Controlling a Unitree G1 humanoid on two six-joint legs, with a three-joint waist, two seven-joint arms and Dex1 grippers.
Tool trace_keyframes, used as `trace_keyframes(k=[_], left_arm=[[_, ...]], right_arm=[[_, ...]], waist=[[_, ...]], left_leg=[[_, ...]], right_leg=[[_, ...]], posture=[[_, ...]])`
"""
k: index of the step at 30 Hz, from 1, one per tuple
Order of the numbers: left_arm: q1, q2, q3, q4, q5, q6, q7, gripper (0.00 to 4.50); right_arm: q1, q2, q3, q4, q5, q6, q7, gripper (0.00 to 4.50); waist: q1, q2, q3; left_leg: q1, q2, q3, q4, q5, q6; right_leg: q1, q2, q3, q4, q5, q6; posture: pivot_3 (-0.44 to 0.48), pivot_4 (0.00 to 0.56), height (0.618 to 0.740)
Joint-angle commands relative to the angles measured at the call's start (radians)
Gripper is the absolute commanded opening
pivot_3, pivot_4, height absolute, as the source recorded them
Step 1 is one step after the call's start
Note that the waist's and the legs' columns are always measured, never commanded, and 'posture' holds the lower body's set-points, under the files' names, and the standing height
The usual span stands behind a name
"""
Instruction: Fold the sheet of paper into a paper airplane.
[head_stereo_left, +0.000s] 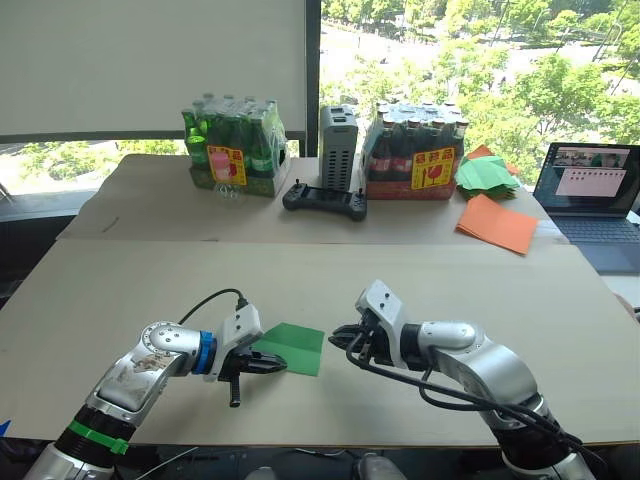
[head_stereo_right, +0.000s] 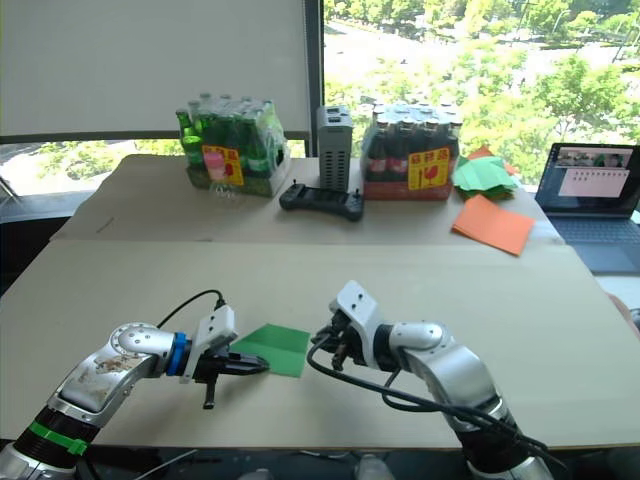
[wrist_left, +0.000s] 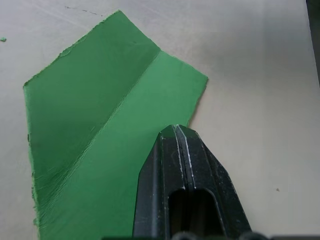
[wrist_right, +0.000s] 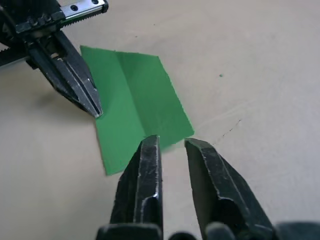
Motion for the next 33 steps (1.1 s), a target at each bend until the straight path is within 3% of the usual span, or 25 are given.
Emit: trace_keyframes(k=[1,3,19,28,29,33], left_arm=[[0.003,0.004,0.018,-0.031,-0.013,0.009,0.005,0.0],[0.009,0.003,0.016,-0.036,-0.013,0.012,0.01,0.0],[0.018,0.002,0.011,-0.084,-0.022,0.055,0.033,0.0],[0.013,0.005,0.014,-0.093,-0.021,0.067,0.036,0.0],[0.011,0.005,0.014,-0.093,-0.021,0.068,0.036,0.0],[0.007,0.004,0.015,-0.094,-0.022,0.072,0.038,0.0]], right_arm=[[-0.037,0.042,-0.012,0.057,0.032,0.021,-0.029,2.32],[-0.041,0.056,-0.016,0.078,0.047,0.025,-0.026,2.98],[-0.076,0.143,-0.021,0.271,0.131,0.032,-0.017,2.98],[-0.075,0.161,-0.007,0.292,0.126,0.003,-0.02,2.98],[-0.073,0.161,-0.006,0.289,0.125,-0.002,-0.019,2.46],[-0.065,0.158,0.0,0.278,0.126,-0.009,-0.016,1.12]], waist=[[0.0,0.0,0.0],[0.0,0.0,0.0],[-0.005,0.0,0.0],[-0.005,0.0,0.0],[-0.005,0.0,0.0],[-0.003,0.0,0.0]], left_leg=[[-0.001,0.0,0.0,0.0,0.0,0.0],[-0.001,0.0,0.0,0.0,0.0,0.0],[0.001,0.0,0.0,0.0,0.0,0.0],[0.001,0.0,0.0,0.0,0.0,0.0],[0.001,0.0,0.0,0.0,0.0,0.0],[0.0,0.0,0.0,0.0,0.0,0.0]], right_leg=[[0.0,0.0,0.0,0.0,0.0,0.0],[-0.001,-0.001,0.0,0.0,0.0,0.0],[0.0,0.0,0.0,0.001,0.0,0.0],[0.0,0.0,0.0,0.001,0.0,0.0],[0.0,0.0,0.0,0.001,0.0,0.0],[0.0,0.0,0.0,0.001,0.0,0.0]], posture=[[0.0,0.15,0.74],[0.0,0.15,0.74],[0.0,0.15,0.74],[0.0,0.15,0.74],[0.0,0.15,0.74],[0.0,0.15,0.74]])
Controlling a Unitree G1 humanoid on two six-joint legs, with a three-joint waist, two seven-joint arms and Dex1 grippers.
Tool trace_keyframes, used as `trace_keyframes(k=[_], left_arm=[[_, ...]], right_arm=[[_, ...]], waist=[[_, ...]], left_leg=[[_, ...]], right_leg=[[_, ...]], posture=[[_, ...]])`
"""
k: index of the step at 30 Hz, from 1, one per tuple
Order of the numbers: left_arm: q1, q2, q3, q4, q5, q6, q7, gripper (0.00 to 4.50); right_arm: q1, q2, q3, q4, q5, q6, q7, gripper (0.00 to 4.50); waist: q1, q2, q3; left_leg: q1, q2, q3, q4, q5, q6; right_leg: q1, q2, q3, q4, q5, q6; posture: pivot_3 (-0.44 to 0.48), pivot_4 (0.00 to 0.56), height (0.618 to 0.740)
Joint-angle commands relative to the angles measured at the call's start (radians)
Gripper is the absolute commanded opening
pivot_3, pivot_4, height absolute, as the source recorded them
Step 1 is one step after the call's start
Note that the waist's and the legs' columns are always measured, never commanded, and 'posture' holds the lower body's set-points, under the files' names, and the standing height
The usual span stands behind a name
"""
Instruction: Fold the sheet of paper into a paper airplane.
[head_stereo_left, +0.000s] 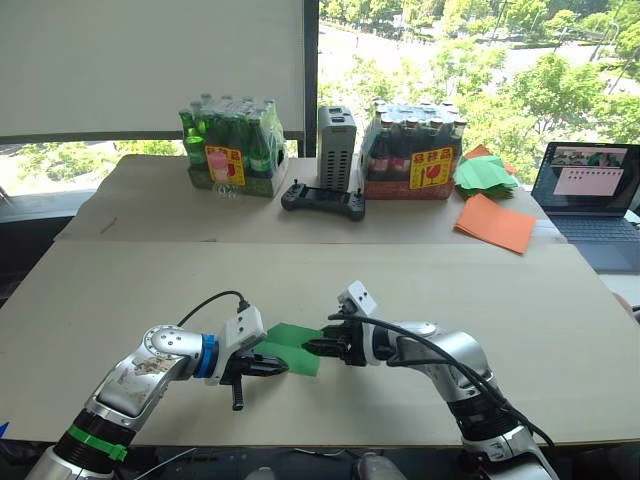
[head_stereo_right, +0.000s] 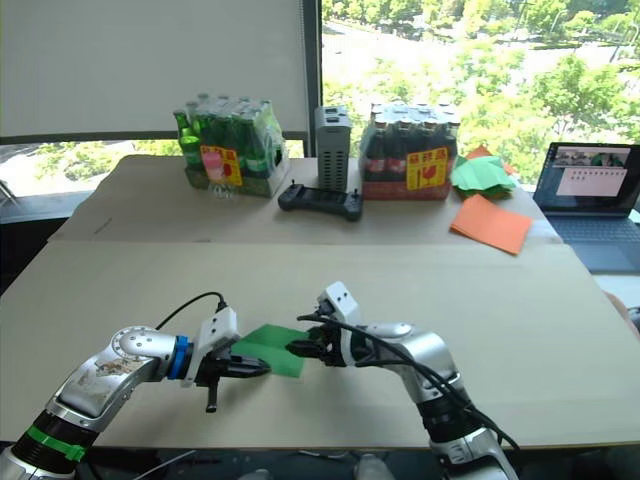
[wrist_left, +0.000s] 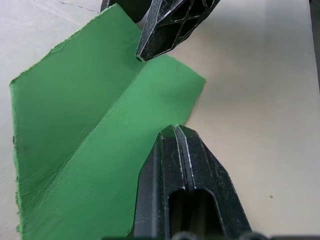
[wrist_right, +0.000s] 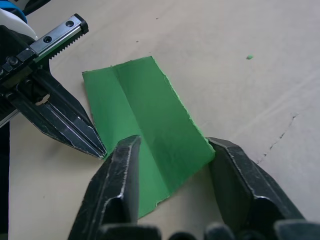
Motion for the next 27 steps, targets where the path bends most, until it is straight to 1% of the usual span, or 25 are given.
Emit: trace_keyframes(k=[1,3,4,8,12,14,16,18,21,24,27], left_arm=[[-0.01,0.005,0.015,-0.036,-0.017,0.007,0.001,0.0],[-0.01,0.005,0.014,-0.038,-0.017,0.009,0.0,0.0],[-0.011,0.005,0.013,-0.04,-0.017,0.011,0.001,0.0],[-0.008,0.007,0.013,-0.043,-0.016,0.016,0.0,0.0],[-0.003,0.01,0.017,-0.046,-0.018,0.019,-0.001,0.0],[0.0,0.014,0.02,-0.045,-0.018,0.019,-0.002,0.0],[0.001,0.016,0.022,-0.044,-0.02,0.02,-0.003,0.0],[0.002,0.019,0.027,-0.045,-0.025,0.024,-0.004,0.0],[0.003,0.025,0.034,-0.047,-0.031,0.029,-0.004,0.0],[0.004,0.03,0.05,-0.051,-0.049,0.043,0.001,0.0],[0.015,0.04,0.093,-0.064,-0.086,0.076,0.008,0.0]], right_arm=[[0.007,0.003,0.016,-0.017,0.01,-0.025,0.004,0.78],[0.011,0.001,0.022,-0.021,0.008,-0.035,0.002,0.09],[0.013,-0.001,0.027,-0.024,0.002,-0.045,0.001,0.04],[0.025,-0.005,0.034,-0.059,-0.01,-0.106,-0.004,0.04],[0.061,-0.048,0.09,-0.129,-0.091,-0.3,0.01,0.04],[0.093,-0.087,0.145,-0.153,-0.178,-0.473,0.019,0.04],[0.113,-0.119,0.195,-0.133,-0.291,-0.648,-0.011,0.04],[0.137,-0.149,0.25,-0.102,-0.383,-0.773,-0.025,0.04],[0.157,-0.18,0.311,-0.046,-0.501,-0.916,-0.048,0.04],[0.153,-0.185,0.329,-0.001,-0.587,-1.022,-0.087,0.04],[0.135,-0.19,0.342,0.021,-0.678,-1.12,-0.128,0.04]], waist=[[0.0,0.0,0.0],[0.0,0.0,0.0],[0.0,0.0,0.0],[0.0,0.0,0.0],[0.001,0.0,0.0],[0.002,0.0,0.0],[0.001,0.0,0.0],[0.001,0.0,0.0],[0.001,0.0,0.0],[-0.001,0.0,0.0],[-0.001,0.0,0.0]], left_leg=[[0.0,0.0,0.0,0.0,0.0,0.0],[0.0,0.0,0.0,0.0,0.0,0.0],[0.0,0.0,0.0,0.0,0.0,0.0],[0.0,0.0,0.0,0.0,0.0,0.0],[-0.001,0.0,0.0,0.0,0.0,0.0],[-0.001,0.0,0.0,0.0,0.0,0.0],[-0.001,0.0,0.0,0.0,0.0,0.0],[-0.001,0.0,0.0,0.0,0.0,0.0],[-0.001,0.0,0.001,0.0,0.0,0.0],[0.0,0.0,0.001,0.0,0.0,0.0],[0.0,0.0,0.001,0.0,0.0,0.0]], right_leg=[[0.0,0.0,0.0,0.0,0.0,0.0],[0.0,0.0,0.0,0.0,0.0,0.0],[0.0,0.0,0.0,0.0,0.0,0.0],[0.0,0.0,0.0,0.0,0.0,0.0],[0.0,0.0,0.0,-0.001,0.0,0.0],[-0.001,0.0,0.0,-0.001,0.0,0.0],[-0.001,0.0,0.0,-0.001,0.0,0.001],[-0.001,0.0,0.0,-0.001,0.0,0.001],[-0.001,0.0,0.0,-0.001,0.0,0.001],[0.0,0.0,0.0,-0.001,0.0,0.0],[0.0,0.0,0.0,0.0,0.0,0.0]], posture=[[0.0,0.15,0.74],[0.0,0.15,0.74],[0.0,0.15,0.74],[0.0,0.15,0.74],[0.0,0.15,0.74],[0.0,0.15,0.74],[0.0,0.15,0.74],[0.0,0.15,0.74],[0.0,0.15,0.74],[0.0,0.15,0.74],[0.0,0.15,0.74]])
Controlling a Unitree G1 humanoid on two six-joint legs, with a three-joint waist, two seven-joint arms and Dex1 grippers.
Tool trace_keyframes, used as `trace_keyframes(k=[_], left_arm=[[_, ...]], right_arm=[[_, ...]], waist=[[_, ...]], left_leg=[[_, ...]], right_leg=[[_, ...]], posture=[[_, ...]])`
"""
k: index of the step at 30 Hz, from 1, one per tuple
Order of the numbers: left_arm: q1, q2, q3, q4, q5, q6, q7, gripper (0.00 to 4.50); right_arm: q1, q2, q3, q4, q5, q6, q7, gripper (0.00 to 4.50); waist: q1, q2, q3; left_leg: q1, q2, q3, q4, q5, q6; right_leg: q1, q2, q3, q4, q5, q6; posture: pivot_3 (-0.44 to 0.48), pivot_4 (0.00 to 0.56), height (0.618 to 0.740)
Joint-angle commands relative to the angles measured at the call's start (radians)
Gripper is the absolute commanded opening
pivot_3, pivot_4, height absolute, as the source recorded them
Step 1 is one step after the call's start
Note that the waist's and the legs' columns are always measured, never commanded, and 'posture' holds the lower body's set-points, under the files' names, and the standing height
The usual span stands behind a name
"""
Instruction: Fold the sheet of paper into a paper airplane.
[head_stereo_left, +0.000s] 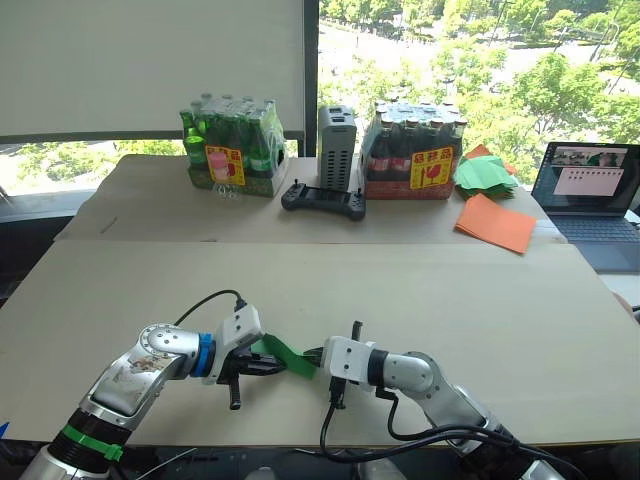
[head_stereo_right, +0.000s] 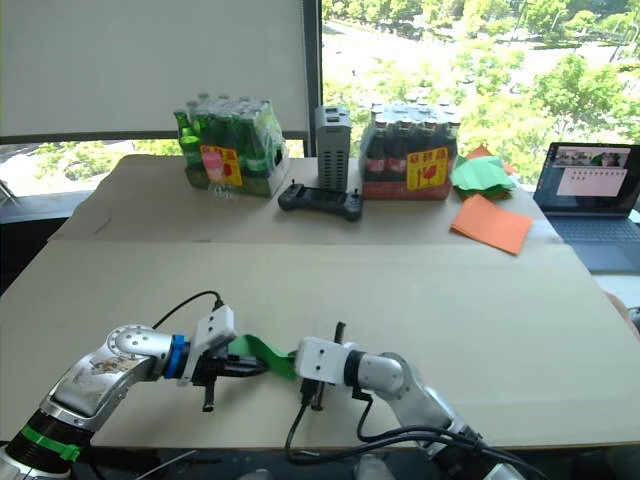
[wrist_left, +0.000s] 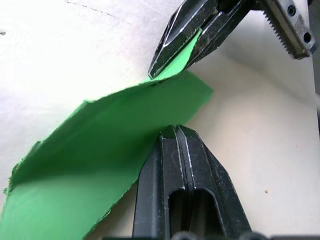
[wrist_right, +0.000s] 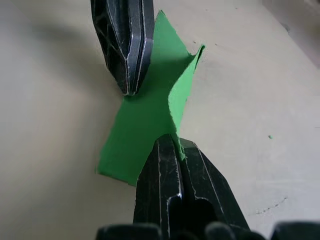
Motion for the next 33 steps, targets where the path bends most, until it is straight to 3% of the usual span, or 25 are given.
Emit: trace_keyframes(k=[1,11,16,21,26,33], left_arm=[[0.017,0.024,0.077,-0.047,-0.057,0.038,0.008,0.0],[0.024,0.103,0.268,-0.077,-0.204,0.143,0.003,0.0],[-0.118,0.057,0.207,-0.003,-0.183,0.117,0.023,0.0],[-0.095,0.018,0.077,0.029,-0.089,0.031,0.021,0.0],[-0.06,0.027,0.044,0.044,-0.047,-0.022,0.012,0.0],[-0.046,0.033,0.032,0.056,-0.013,-0.052,0.004,0.0]], right_arm=[[-0.025,-0.005,0.015,0.019,-0.114,-0.124,-0.053,0.04],[-0.04,-0.021,0.049,0.074,-0.319,-0.248,-0.091,0.04],[-0.04,-0.014,0.042,0.086,-0.346,-0.25,-0.084,0.04],[-0.038,-0.005,0.037,0.083,-0.359,-0.239,-0.081,0.04],[-0.035,-0.001,0.032,0.071,-0.356,-0.23,-0.068,0.04],[-0.016,0.006,-0.007,0.027,-0.271,-0.184,0.014,2.25]], waist=[[-0.001,0.0,0.0],[0.003,0.0,0.0],[0.004,-0.002,0.0],[-0.004,-0.002,0.0],[0.0,-0.002,0.0],[0.003,-0.002,0.0]], left_leg=[[0.0,0.0,0.0,0.0,0.0,0.0],[0.001,0.0,0.0,0.0,0.0,0.0],[0.004,0.0,0.0,0.0,0.0,0.0],[0.006,0.0,0.001,-0.001,0.0,0.0],[0.006,0.0,0.001,-0.001,0.0,0.0],[0.006,0.0,0.001,-0.001,0.0,0.0]], right_leg=[[0.0,0.0,0.0,0.0,0.0,0.0],[0.001,0.0,0.0,0.0,0.0,0.0],[0.004,0.0,0.0,0.0,0.0,0.0],[0.004,0.0,0.002,0.0,0.0,-0.001],[0.004,0.001,0.002,0.001,0.0,-0.001],[0.004,0.0,0.002,0.0,0.0,-0.001]], posture=[[0.0,0.15,0.74],[0.0,0.15,0.74],[0.0,0.15,0.74],[0.0,0.15,0.74],[0.0,0.15,0.74],[0.0,0.15,0.74]])
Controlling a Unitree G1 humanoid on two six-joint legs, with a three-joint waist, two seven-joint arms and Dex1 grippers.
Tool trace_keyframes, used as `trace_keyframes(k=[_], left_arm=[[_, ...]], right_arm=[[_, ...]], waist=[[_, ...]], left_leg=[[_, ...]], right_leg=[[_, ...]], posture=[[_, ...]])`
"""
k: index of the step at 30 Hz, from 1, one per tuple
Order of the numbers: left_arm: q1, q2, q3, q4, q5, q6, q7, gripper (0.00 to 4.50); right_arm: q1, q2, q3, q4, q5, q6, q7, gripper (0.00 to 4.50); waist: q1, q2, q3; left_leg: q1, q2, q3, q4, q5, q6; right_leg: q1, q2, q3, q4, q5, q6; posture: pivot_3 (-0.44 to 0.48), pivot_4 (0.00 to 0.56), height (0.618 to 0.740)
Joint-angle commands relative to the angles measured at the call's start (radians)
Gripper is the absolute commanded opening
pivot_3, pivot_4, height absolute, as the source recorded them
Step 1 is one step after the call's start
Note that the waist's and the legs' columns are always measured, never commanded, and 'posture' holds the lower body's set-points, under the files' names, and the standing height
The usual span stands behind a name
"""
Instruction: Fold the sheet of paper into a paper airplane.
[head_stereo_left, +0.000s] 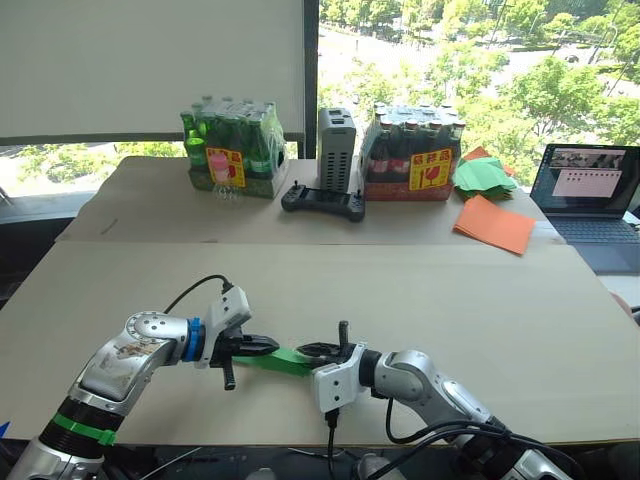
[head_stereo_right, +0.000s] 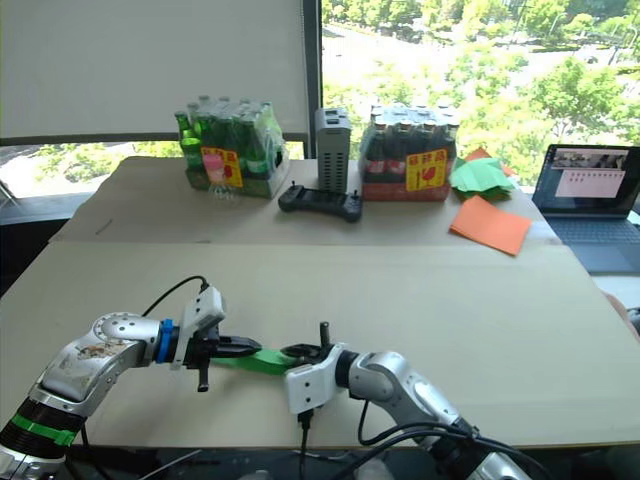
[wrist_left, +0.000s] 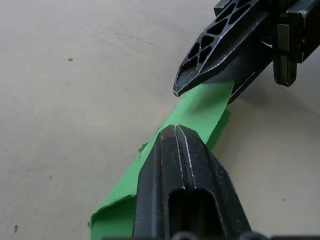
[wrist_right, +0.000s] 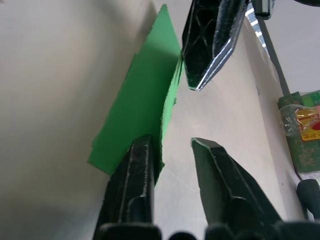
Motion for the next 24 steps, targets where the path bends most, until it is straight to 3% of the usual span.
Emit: trace_keyframes(k=[1,3,10,16,20,24], left_arm=[[0.009,0.018,-0.002,0.004,0.021,-0.029,-0.013,0.0],[0.014,0.015,-0.008,0.012,0.031,-0.038,-0.015,0.0],[0.024,-0.001,-0.035,0.06,0.072,-0.085,-0.02,0.0],[0.023,-0.01,-0.044,0.082,0.089,-0.104,-0.026,0.0],[0.025,-0.008,-0.041,0.077,0.091,-0.102,-0.026,0.0],[0.031,-0.007,-0.037,0.071,0.09,-0.097,-0.023,0.0]], right_arm=[[0.028,-0.009,-0.011,-0.046,0.069,0.073,0.104,2.65],[0.032,-0.018,-0.034,-0.091,0.118,0.119,0.157,3.34],[0.057,-0.072,-0.098,-0.278,0.313,0.321,0.349,3.34],[0.036,0.007,-0.15,-0.373,0.503,0.615,0.382,3.34],[-0.04,0.135,-0.176,-0.336,0.561,0.825,0.304,2.08],[-0.071,0.142,-0.135,-0.284,0.539,0.859,0.284,0.78]], waist=[[0.001,0.0,0.0],[0.001,0.0,0.0],[0.004,0.0,0.0],[0.001,0.0,0.0],[0.001,0.0,0.0],[0.005,0.001,0.0]], left_leg=[[0.0,0.0,0.0,0.0,0.0,0.0],[0.0,0.0,0.0,0.0,0.0,0.0],[-0.002,0.0,0.0,0.0,0.0,0.0],[-0.001,0.0,-0.001,0.0,0.0,0.0],[-0.001,0.0,-0.001,0.0,0.0,0.0],[-0.002,0.0,-0.001,0.0,0.0,0.0]], right_leg=[[0.0,0.0,0.0,0.0,0.0,0.0],[0.0,0.0,0.0,0.0,0.0,0.0],[-0.001,0.0,-0.001,-0.001,0.0,0.0],[-0.001,0.0,-0.001,0.0,0.0,0.0],[-0.001,0.0,-0.001,0.001,0.0,0.0],[-0.002,0.0,-0.001,0.0,0.0,0.0]], posture=[[0.0,0.15,0.74],[0.0,0.15,0.74],[0.0,0.15,0.74],[0.0,0.15,0.74],[0.0,0.15,0.74],[0.0,0.15,0.74]])
